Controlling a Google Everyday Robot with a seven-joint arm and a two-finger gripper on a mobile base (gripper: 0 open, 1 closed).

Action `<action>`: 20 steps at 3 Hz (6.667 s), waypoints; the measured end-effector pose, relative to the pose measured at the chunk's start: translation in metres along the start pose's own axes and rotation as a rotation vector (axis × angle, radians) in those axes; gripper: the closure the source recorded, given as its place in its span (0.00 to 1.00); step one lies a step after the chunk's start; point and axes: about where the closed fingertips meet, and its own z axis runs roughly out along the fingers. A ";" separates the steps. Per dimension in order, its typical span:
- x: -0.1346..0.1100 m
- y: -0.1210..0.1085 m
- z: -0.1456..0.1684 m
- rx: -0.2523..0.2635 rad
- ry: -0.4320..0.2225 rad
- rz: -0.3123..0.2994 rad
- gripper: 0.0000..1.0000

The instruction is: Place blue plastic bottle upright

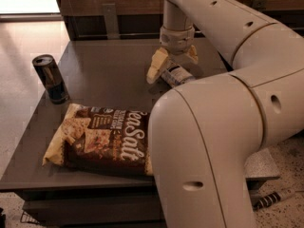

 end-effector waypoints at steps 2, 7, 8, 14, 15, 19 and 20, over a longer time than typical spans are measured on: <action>-0.004 -0.002 0.017 0.000 -0.011 0.025 0.47; -0.011 -0.005 -0.021 0.070 -0.067 -0.019 1.00; 0.001 -0.016 -0.074 0.156 -0.136 -0.040 1.00; 0.042 -0.012 -0.121 -0.063 -0.765 -0.498 1.00; 0.015 -0.003 -0.119 -0.097 -0.832 -0.641 1.00; 0.019 0.020 -0.071 -0.294 -1.063 -0.696 1.00; 0.002 0.017 -0.075 -0.410 -1.123 -0.646 1.00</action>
Offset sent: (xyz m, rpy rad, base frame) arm -0.0035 -0.0016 -0.0105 -0.0036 0.0125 -0.0192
